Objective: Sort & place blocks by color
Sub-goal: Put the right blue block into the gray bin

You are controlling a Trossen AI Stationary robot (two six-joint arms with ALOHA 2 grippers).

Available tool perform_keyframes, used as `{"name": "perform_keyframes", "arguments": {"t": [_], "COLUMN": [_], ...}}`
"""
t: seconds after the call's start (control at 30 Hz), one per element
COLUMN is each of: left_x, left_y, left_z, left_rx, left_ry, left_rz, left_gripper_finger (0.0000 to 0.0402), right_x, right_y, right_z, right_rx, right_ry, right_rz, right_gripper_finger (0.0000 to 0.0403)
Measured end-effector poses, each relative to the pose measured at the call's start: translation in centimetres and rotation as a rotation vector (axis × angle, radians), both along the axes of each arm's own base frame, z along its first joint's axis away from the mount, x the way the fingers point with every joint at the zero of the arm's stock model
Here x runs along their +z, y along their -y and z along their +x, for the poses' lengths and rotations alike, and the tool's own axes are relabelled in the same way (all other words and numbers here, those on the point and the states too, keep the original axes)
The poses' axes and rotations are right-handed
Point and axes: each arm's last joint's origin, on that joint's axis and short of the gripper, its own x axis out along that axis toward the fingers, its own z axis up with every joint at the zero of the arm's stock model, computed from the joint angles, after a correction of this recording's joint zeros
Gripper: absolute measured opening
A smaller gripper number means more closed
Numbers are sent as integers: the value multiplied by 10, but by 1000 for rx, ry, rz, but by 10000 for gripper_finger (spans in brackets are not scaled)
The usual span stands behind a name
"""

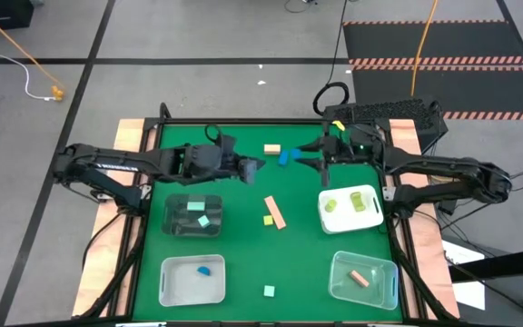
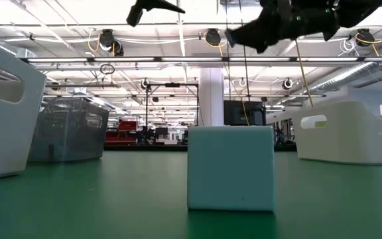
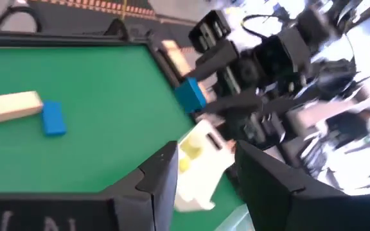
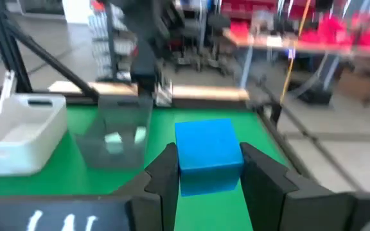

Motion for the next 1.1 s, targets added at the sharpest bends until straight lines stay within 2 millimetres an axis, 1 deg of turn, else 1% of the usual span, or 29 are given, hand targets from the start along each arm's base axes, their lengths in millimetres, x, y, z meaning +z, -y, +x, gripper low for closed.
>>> {"name": "perform_keyframes", "arguments": {"t": [0.1, 0.2, 0.23, 0.4, 0.57, 0.7, 0.87, 1.0, 1.1], "left_x": [-3, -6, -10, -17, -28, -38, -41, -40, -41], "left_y": [-1, -3, -5, -13, -15, -15, -18, -21, -21], "left_z": [6, 16, 18, 36, 53, 60, 63, 63, 63], "left_rx": [-6, 4, 8, 32, 16, 13, 16, 28, 27], "left_ry": [26, 66, 60, 137, 183, 177, 187, 198, 198], "left_rz": [-48, -69, -68, -75, -113, -165, -191, -203, -207], "left_gripper_finger": [153, 154, 154, 162, 200, 245, 295, 314, 315], "right_x": [7, 11, 12, 11, 10, 9, 6, 0, -2], "right_y": [-9, -16, -18, -23, -23, -23, -23, -27, -33], "right_z": [4, 7, 7, 8, 8, 8, 8, 12, 17], "right_rx": [-10, -22, -22, -5, -4, -4, -1, 22, 50], "right_ry": [63, 105, 113, 105, 89, 87, 49, 12, 13], "right_rz": [-52, -101, -106, -103, -93, -91, -88, -82, -91], "right_gripper_finger": [115, 115, 115, 115, 115, 115, 115, 115, 115]}}
